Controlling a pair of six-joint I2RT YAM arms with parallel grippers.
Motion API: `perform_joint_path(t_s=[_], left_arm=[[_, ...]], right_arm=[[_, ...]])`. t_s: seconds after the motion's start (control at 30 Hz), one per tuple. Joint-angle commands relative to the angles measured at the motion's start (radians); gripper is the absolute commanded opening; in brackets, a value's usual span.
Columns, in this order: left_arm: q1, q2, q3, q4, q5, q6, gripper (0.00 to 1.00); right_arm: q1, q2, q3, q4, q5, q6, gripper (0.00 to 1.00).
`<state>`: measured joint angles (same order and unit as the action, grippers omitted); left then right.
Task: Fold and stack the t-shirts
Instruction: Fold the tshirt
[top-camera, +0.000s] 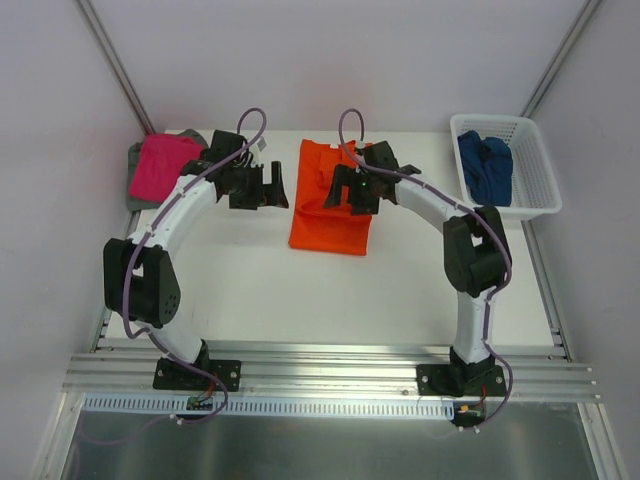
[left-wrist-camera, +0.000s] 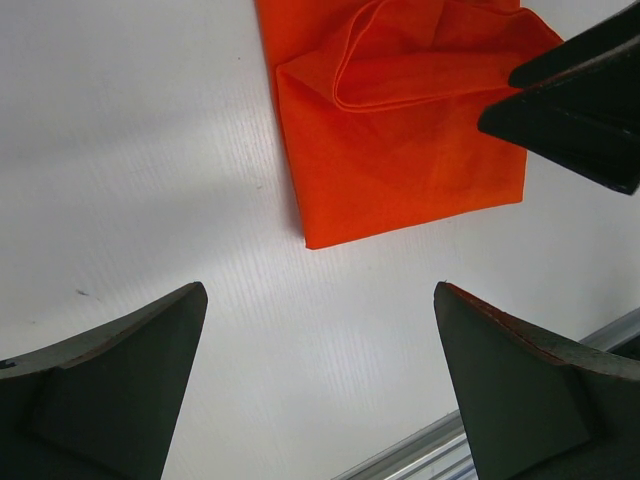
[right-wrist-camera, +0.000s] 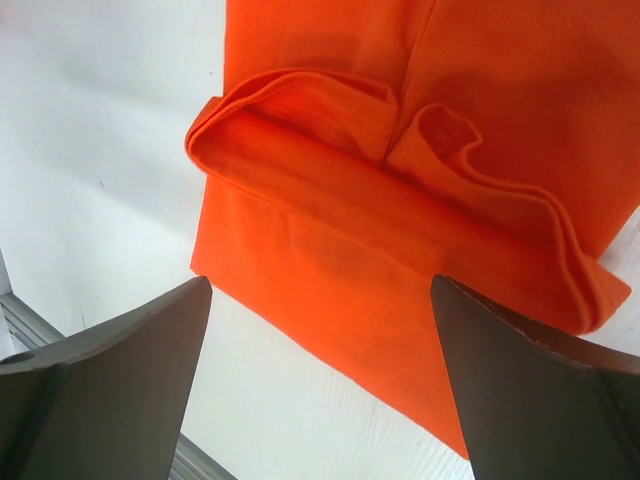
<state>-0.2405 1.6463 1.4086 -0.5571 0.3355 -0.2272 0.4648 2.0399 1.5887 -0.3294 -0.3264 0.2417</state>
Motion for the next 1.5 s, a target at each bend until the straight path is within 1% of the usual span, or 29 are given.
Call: perform_joint_path(t_s=[0.0,0.27,0.5,0.7,0.83,1.07,1.27,1.47], left_arm=[[0.003,0.017,0.039,0.014,0.03,-0.015,0.99],[-0.019,0.035,0.062,0.02,0.036,-0.021,0.99],[-0.02,0.02,0.056,0.02,0.03,-0.021,0.99],[-0.02,0.021,0.046,0.02,0.027,-0.02,0.99],[-0.019,0.03,0.049,0.022,0.025,-0.021,0.99],[-0.017,0.027,0.05,0.02,0.02,-0.02,0.99],[-0.017,0.023,0.047,0.02,0.025,-0.018,0.99],[-0.017,0.027,0.038,0.02,0.031,-0.023,0.99]], right_arm=[[0.011,-0.116,-0.015,0.003,0.0,-0.025,0.97],[0.014,-0.167,-0.03,-0.014,0.003,-0.035,0.97],[0.024,-0.156,-0.087,-0.019,-0.005,-0.031,0.97],[0.035,-0.127,-0.095,-0.025,-0.007,-0.03,0.97],[0.031,-0.063,-0.069,-0.017,0.007,-0.047,0.97],[0.017,0.038,0.027,-0.033,0.02,-0.047,0.97],[0.003,0.078,0.057,-0.013,0.055,-0.05,0.97],[-0.017,0.112,0.151,-0.01,0.064,-0.058,0.97]])
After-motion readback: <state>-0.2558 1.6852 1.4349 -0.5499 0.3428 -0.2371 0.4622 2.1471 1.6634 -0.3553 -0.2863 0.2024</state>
